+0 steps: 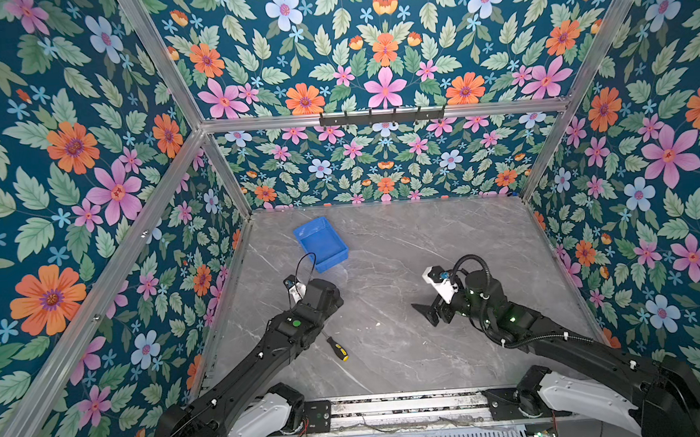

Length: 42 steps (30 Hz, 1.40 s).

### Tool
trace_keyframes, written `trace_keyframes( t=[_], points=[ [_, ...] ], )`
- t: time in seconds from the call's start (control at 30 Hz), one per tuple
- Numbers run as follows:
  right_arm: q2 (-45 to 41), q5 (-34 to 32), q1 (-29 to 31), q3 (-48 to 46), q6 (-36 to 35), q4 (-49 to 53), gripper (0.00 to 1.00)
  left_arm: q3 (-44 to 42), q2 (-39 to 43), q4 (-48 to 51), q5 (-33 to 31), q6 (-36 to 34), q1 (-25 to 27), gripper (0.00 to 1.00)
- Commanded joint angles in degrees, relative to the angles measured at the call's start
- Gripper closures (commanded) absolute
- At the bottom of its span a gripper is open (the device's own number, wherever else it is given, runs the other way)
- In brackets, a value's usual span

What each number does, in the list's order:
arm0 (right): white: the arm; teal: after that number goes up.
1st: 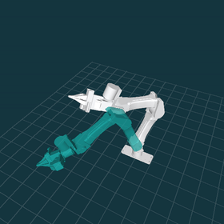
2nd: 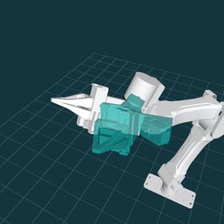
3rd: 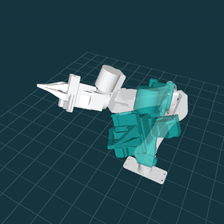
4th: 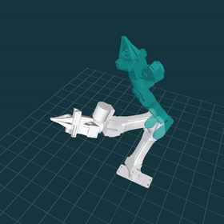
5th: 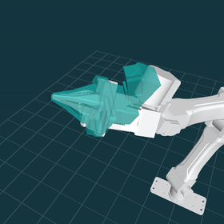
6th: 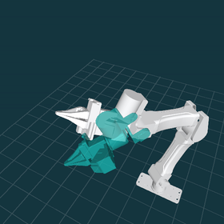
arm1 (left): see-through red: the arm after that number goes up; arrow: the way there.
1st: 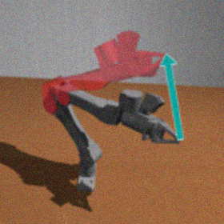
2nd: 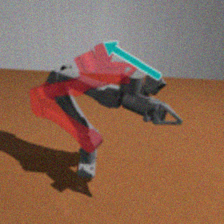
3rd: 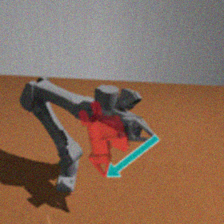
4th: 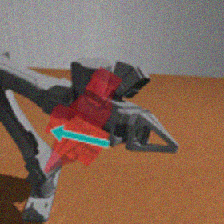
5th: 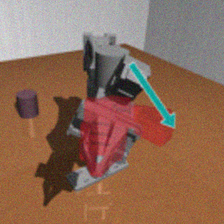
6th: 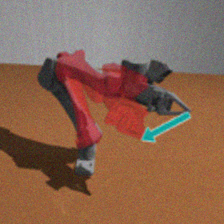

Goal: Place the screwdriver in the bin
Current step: 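Lower the left gripper onto the yellow-handled screwdriver while the right arm swings inward, then close the left gripper on the screwdriver handle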

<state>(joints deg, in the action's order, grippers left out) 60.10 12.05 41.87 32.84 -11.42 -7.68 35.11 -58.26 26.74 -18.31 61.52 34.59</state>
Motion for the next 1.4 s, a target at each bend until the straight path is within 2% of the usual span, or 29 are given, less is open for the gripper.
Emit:
trace_keyframes(
  t=[0.0, 0.23, 0.33, 0.4, 0.43, 0.5, 0.77, 1.17, 1.37],
  points=[
    [2.7, 4.6, 3.4, 3.3, -3.8, 3.5, 0.01, 0.2, -1.6, 8.7, 0.3, 8.6, 2.1, 0.04],
    [8.2, 8.8, 8.5, 7.4, -6.6, 4.0, 0.01, 0.5, -7.9, 12.3, 5.7, 14.8, 4.7, 0.06],
    [9.3, 9.0, 9.2, 8.2, -8.1, 4.8, 0.01, 1.2, -11.3, 12.6, 7.9, 15.3, 5.0, 0.14],
    [9.5, 8.9, 9.2, 8.3, -8.5, 5.0, 0.01, 1.6, -13.6, 12.9, 9.1, 16.1, 5.1, 0.28],
    [9.5, 8.8, 9.2, 8.4, -8.6, 5.0, 0.01, 1.8, -14.9, 12.9, 9.8, 16.4, 5.3, 0.32],
    [9.6, 8.6, 9.2, 8.6, -9.0, 5.6, 0.01, 2.3, -16.9, 12.8, 10.5, 16.5, 5.7, 0.34],
    [9.6, 7.4, 9.2, 8.6, -9.2, 6.9, 0.01, 3.3, -20.6, 13.1, 10.3, 17.2, 6.5, 0.51],
    [9.8, 6.8, 9.2, 8.2, -9.3, 6.4, 0.01, 3.4, -21.2, 13.4, 9.1, 17.5, 6.4, 0.76],
    [10.4, 6.9, 9.2, 8.5, -9.4, 5.9, 0.01, 4.7, -21.2, 13.7, 8.0, 16.9, 6.5, 0.84]
  ],
)
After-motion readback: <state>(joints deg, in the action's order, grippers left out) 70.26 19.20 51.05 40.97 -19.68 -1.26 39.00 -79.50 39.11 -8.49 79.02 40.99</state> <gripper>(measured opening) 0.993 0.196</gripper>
